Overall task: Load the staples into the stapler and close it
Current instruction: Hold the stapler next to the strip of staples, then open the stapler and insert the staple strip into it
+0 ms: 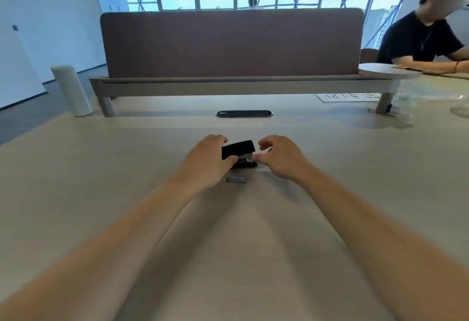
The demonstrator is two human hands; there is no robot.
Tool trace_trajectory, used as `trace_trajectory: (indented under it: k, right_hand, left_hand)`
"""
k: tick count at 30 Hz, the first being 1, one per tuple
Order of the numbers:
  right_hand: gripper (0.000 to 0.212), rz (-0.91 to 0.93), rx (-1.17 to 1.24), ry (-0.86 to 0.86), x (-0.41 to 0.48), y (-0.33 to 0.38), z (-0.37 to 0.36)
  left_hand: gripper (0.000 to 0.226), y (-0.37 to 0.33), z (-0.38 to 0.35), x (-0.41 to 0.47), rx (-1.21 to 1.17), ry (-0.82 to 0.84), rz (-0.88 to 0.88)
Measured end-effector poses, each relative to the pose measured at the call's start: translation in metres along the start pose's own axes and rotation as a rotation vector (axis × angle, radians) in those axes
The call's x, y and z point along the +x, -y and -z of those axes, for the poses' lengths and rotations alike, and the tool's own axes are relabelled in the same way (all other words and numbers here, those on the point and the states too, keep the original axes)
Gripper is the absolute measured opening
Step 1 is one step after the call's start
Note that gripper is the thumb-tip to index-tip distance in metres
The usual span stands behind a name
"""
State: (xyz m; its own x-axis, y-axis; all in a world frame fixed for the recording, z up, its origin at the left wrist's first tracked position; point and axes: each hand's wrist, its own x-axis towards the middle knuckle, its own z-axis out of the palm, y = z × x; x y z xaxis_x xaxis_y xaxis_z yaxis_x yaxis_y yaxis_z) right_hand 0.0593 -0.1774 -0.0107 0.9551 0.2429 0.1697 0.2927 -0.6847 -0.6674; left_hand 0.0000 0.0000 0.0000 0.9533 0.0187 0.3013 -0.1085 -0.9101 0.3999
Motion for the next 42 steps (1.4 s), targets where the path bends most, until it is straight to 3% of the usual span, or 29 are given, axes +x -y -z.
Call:
trace_trajectory:
  k: [3, 8, 14, 23, 26, 32, 37, 42]
  right_hand:
    - [0.036, 0.004, 0.039, 0.042, 0.013, -0.003, -0.004]
    - [0.024, 0.022, 0.055, 0.128, 0.03, -0.004, -0.009]
    - [0.019, 0.045, -0.007, 0.134, 0.023, 0.001, -0.005]
    - [0.02, 0.044, -0.072, 0.078, 0.009, 0.006, -0.009]
    - [0.019, 0.033, -0.086, 0.054, 0.007, 0.008, -0.01]
    - [0.015, 0.005, -0.157, 0.052, 0.006, 0.01, -0.008]
    - [0.019, -0.018, -0.176, 0.04, 0.005, 0.009, -0.009]
    - [0.035, -0.018, -0.196, -0.031, 0.0, 0.007, -0.008]
  left_hand:
    - [0.052, -0.001, -0.012, 0.017, 0.0, 0.032, -0.045]
    - [0.016, 0.003, -0.023, 0.035, -0.019, 0.037, -0.084]
    - [0.02, 0.008, -0.007, 0.033, -0.265, -0.067, -0.002]
    - [0.034, 0.036, 0.026, 0.014, -0.439, -0.246, 0.194]
    - [0.045, 0.054, 0.036, 0.002, -0.344, -0.253, 0.236]
    - [0.04, 0.071, 0.04, 0.0, -0.038, -0.187, 0.324]
    - [0.039, 0.062, 0.038, -0.002, 0.226, -0.142, 0.26]
    - [0.041, 0.043, 0.034, -0.004, 0.145, -0.174, 0.055]
